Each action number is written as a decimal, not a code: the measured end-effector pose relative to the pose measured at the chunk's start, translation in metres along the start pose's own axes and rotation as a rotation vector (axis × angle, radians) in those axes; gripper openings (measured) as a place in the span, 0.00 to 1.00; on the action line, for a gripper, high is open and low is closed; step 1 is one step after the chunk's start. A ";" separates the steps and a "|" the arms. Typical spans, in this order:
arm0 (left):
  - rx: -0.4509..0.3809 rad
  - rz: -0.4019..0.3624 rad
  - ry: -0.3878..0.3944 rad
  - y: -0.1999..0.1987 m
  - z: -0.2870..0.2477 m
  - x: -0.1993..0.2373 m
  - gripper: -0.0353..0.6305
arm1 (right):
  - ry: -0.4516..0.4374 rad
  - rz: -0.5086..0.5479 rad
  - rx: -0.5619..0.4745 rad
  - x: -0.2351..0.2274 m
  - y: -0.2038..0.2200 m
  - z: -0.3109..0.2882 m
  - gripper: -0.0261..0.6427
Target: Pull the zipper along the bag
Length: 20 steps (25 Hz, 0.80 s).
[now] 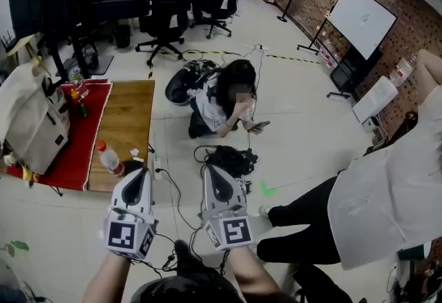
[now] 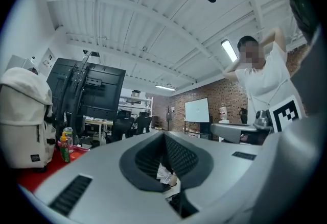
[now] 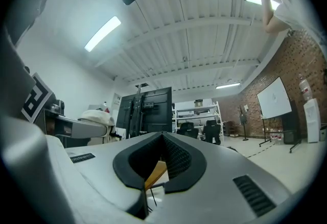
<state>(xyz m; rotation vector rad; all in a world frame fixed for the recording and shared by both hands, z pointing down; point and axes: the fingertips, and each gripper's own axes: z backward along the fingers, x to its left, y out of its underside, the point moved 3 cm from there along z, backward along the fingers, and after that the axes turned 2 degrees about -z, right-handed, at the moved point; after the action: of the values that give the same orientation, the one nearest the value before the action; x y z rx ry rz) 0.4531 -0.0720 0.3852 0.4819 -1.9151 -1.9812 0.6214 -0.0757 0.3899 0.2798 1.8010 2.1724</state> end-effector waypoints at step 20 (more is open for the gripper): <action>-0.008 -0.024 0.012 -0.025 -0.114 0.010 0.10 | -0.053 -0.050 -0.008 -0.059 -0.006 -0.091 0.06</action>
<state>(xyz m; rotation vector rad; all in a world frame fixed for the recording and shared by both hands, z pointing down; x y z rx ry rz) 0.4973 -0.1769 0.3564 0.5157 -1.9024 -1.9956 0.6461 -0.1791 0.3690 0.2840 1.7519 2.1175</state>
